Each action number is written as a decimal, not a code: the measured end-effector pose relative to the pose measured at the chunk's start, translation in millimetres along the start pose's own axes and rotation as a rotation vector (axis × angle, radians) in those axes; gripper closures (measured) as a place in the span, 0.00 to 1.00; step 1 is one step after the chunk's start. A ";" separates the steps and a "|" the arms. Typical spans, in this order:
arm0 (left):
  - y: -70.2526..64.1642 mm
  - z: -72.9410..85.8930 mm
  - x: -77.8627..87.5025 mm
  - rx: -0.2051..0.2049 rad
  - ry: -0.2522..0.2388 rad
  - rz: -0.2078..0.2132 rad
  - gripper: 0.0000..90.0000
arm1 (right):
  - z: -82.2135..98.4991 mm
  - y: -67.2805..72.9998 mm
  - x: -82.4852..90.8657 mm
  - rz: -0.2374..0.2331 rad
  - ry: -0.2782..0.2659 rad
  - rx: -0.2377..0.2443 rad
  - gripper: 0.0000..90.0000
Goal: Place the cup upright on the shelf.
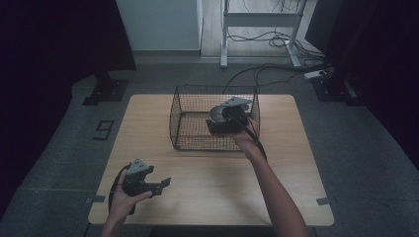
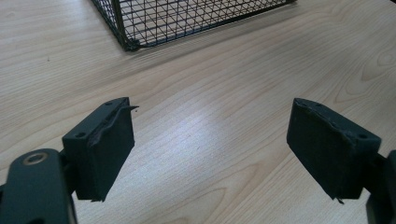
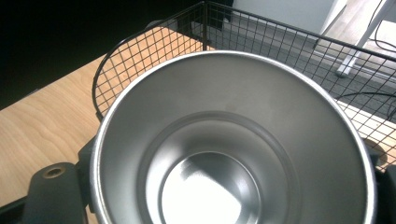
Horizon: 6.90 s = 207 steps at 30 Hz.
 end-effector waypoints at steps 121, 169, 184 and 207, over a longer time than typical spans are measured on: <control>6.3 -1.1 6.7 0.011 -0.023 0.006 0.17 | 47.5 -73.4 -151.7 0.075 0.410 -0.061 0.20; 2.6 -2.2 5.7 0.000 -0.020 0.006 0.17 | 12.1 -65.3 -67.8 0.046 0.223 -0.039 0.05; 1.3 -1.5 2.9 -0.003 -0.012 -0.002 0.17 | 18.5 -43.1 8.3 0.037 0.033 -0.005 0.14; -3.6 0.5 -2.4 -0.015 0.006 -0.002 0.17 | 105.0 -35.1 90.1 0.057 -0.091 -0.041 0.18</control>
Point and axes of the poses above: each handheld gripper's, and its own axes: x roughly backward along the jaws, z roughly out of its underside, y roughly to its left, the point moved 8 cm from there along -x, roughly forward along the jaws, and after that the axes turned 6 degrees about -z, right-handed, at the moved point
